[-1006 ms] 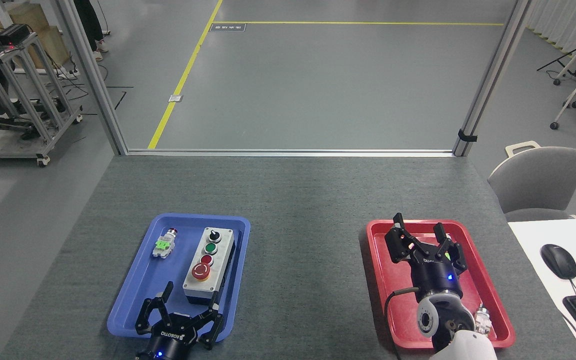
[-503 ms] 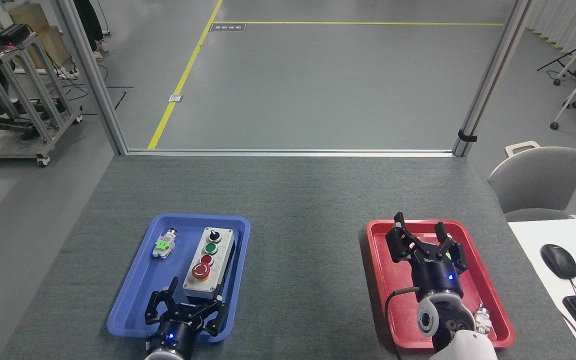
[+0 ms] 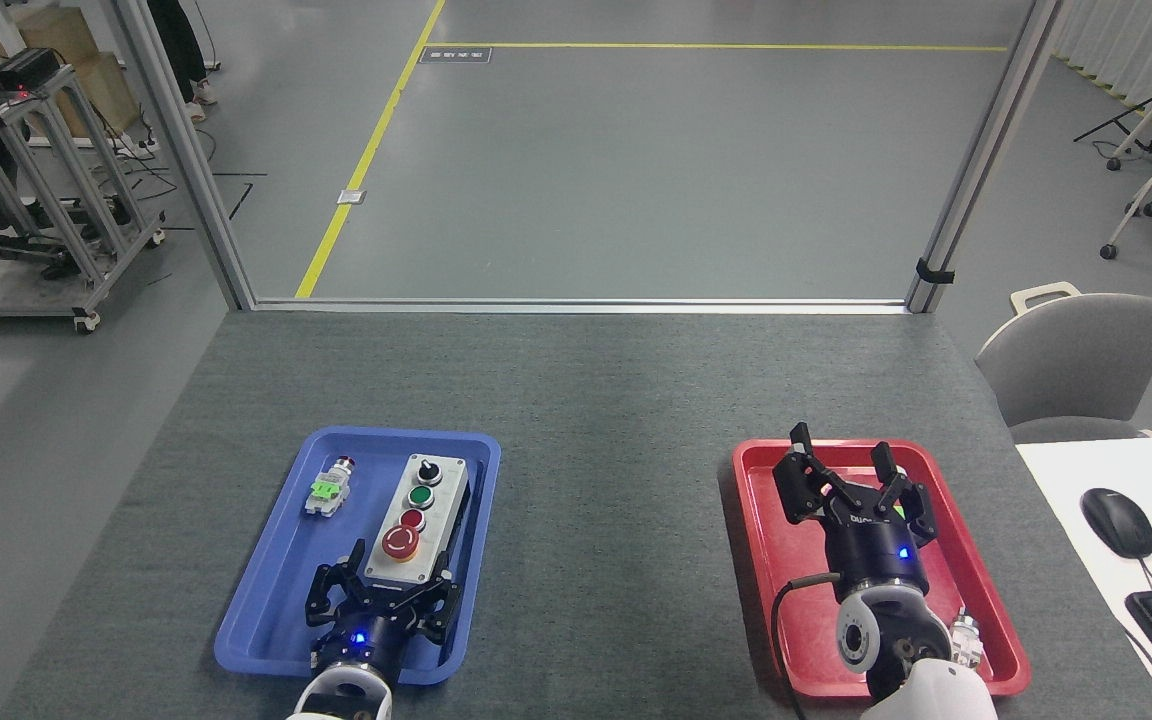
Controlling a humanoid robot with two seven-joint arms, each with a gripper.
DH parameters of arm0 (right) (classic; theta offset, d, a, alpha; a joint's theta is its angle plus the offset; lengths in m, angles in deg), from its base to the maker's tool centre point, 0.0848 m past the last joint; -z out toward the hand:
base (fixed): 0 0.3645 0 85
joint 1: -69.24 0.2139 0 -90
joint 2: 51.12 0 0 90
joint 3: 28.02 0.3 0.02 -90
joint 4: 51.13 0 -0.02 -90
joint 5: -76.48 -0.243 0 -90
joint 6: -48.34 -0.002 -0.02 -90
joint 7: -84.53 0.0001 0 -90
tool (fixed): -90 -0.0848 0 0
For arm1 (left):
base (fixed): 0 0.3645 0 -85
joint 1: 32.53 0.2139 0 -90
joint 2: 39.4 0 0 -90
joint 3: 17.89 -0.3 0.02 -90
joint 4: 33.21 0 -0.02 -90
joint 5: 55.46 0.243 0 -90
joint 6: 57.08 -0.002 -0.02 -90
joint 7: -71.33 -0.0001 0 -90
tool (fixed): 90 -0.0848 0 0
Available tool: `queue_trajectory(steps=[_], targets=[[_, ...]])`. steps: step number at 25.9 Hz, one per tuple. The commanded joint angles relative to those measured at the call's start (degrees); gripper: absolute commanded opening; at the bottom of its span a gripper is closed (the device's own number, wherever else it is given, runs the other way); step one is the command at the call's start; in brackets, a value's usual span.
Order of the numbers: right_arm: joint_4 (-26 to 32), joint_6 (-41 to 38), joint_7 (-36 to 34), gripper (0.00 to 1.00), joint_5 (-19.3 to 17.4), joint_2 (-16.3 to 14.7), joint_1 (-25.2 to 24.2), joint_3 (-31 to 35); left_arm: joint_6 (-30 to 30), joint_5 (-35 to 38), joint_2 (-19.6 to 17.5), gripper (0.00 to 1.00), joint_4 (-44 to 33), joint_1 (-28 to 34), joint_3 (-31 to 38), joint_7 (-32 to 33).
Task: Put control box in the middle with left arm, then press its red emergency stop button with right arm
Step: 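Close the left gripper on the control box and lift it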
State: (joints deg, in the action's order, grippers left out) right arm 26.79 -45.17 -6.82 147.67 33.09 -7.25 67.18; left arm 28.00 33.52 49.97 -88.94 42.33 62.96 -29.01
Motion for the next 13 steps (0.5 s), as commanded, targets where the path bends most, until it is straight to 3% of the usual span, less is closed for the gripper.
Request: queue_trajectory(steps=[1, 11, 13], targets=[[0.0, 0.1, -0.1, 1.00, 0.0, -0.1, 0.0, 0.2, 0.1, 0.5, 0.5, 0.99, 3.4, -2.7, -0.1, 0.0], [0.0, 0.1, -0.1, 1.00, -0.1, -0.3, 0.0, 0.2, 0.1, 0.8, 0.2, 0.94, 5.5, -4.5, -0.2, 0.0], [0.0, 0.0, -0.1, 1.00, -0.1, -0.3, 0.0, 0.2, 0.8, 0.8, -0.2, 0.79, 6.2, -4.8, -0.2, 0.0]])
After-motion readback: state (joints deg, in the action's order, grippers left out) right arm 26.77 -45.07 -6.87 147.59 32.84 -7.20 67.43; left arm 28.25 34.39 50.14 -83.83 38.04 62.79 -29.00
